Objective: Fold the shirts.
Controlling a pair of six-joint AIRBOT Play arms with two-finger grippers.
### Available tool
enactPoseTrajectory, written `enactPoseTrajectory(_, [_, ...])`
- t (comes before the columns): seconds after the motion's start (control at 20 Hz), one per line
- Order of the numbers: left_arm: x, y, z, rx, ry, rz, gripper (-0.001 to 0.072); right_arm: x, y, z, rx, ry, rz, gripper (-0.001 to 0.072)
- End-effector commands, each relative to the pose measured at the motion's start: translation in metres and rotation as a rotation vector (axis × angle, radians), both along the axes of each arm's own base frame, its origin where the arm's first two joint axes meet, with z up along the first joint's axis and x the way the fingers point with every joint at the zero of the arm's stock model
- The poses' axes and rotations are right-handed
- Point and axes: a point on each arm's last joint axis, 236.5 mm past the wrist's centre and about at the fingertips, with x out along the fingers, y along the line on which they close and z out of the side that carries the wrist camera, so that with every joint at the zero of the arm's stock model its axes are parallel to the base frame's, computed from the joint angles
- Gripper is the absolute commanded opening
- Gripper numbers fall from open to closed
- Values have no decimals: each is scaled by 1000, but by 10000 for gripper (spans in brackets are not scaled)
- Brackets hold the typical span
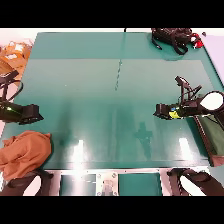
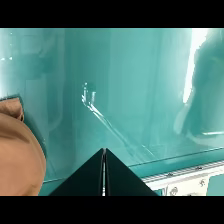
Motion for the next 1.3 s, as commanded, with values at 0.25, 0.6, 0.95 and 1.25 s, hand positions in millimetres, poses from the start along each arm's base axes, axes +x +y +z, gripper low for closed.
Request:
enactPoseTrajectory(0.25, [-1,42,-11,178,13,37,23,0,0,0,1,0,0,16])
enactPoseTrajectory(0.6, [-25,120,-36,487,137,189,720,0,0,0,1,0,0,17])
enactPoseTrajectory(0.95, [-87,133,-160,575,325,124,720,0,0,0,1,0,0,17])
enactPoseTrajectory(1.25, [-72,130,-163,564,272,68,21,0,0,0,0,1,0,16])
